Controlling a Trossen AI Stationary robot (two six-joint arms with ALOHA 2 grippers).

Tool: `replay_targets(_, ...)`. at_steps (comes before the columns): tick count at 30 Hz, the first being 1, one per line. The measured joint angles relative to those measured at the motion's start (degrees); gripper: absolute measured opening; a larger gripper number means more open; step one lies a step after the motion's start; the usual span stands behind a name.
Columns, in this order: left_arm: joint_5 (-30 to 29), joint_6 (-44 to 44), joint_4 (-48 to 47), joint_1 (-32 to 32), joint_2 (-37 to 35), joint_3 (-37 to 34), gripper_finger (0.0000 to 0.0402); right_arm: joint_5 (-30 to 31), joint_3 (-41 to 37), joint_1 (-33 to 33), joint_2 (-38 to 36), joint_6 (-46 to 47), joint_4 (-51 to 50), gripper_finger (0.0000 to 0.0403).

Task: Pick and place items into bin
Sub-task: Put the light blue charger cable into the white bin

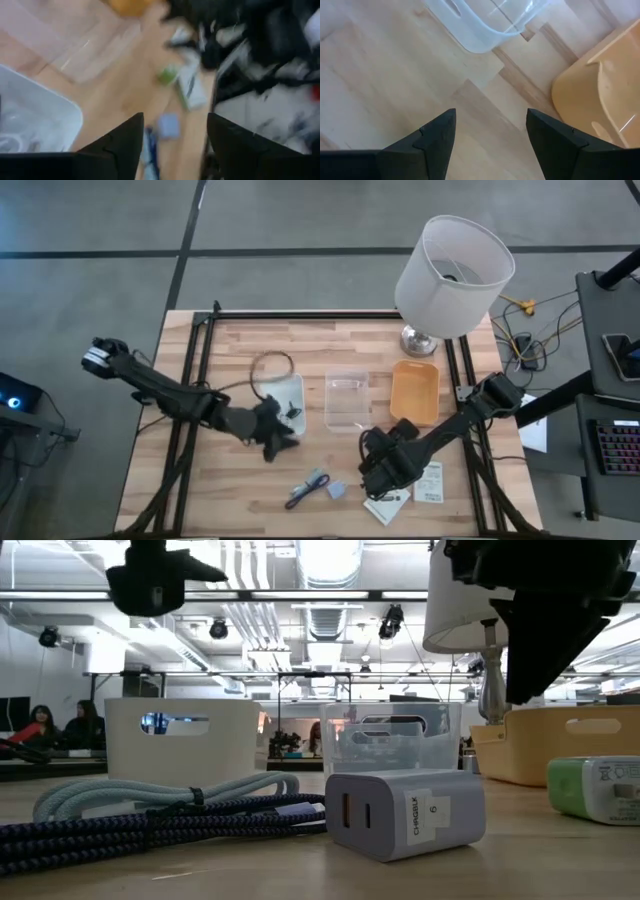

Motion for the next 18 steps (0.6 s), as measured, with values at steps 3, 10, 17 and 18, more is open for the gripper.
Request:
replay_targets(3, -0.36, 0.02, -9.99, -2.26, 5.71, 4.9, 0.0169, 0.02, 0.0, -0.03, 0.0, -1.62, -0.04, 0.0228)
replay_targets(10, -1.18, 5.87, -18.72, -7.98, 22.51, 18.73, 0.0145, -0.35, -0.04, 0.24, 0.0, -2.32, -0.04, 0.0228)
replay_targets(17, -1.28, -0.85, -27.42, -8.47, 33.8, 27.71, 0.0145, -0.68, -0.04, 1.01, 0.0, -2.38, -0.32, 0.0228)
replay_targets(18, -0.36, -2.09, -26.97, -8.45, 34.79, 28.15, 0.0145, -0.68, -0.06, 1.14, 0.0, -2.37, -0.42, 0.0228)
